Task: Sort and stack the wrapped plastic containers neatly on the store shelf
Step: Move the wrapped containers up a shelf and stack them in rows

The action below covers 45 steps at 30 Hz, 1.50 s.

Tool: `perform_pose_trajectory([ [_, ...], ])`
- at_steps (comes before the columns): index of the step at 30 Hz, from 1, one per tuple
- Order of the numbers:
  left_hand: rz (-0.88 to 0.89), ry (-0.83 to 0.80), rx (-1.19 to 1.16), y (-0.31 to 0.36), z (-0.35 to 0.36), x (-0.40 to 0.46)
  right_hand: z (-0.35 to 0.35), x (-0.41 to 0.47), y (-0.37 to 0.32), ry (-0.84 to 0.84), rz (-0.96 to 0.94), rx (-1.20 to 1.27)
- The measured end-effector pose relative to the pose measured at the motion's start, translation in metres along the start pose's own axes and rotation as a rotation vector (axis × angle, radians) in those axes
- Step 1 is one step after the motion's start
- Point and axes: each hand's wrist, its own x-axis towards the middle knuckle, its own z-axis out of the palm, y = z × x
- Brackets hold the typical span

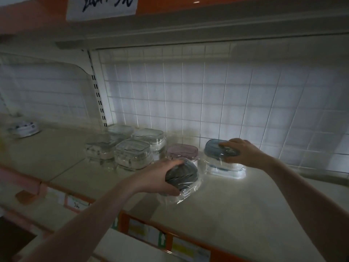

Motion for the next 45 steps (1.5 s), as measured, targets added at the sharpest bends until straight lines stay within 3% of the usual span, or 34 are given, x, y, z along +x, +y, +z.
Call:
perform_pose_trajectory([
  [13,0.055,-0.106,-0.072,0.007,0.017,0.023,0.023,-0.017,0.002,0.263,0.100,-0.102],
  [26,0.194,-0.170,0.001,0.052,0.017,0.048,-0.004,-0.074,0.024,0.397,0.181,-0.087],
  [38,0.302,-0.327,0.119,0.073,0.038,0.089,0.007,-0.140,0.056,0.360,0.311,-0.072],
  [45,0.359,-0.325,0.153,0.061,0.043,0.100,0.016,-0.152,0.058,0.329,0.357,-0.070],
])
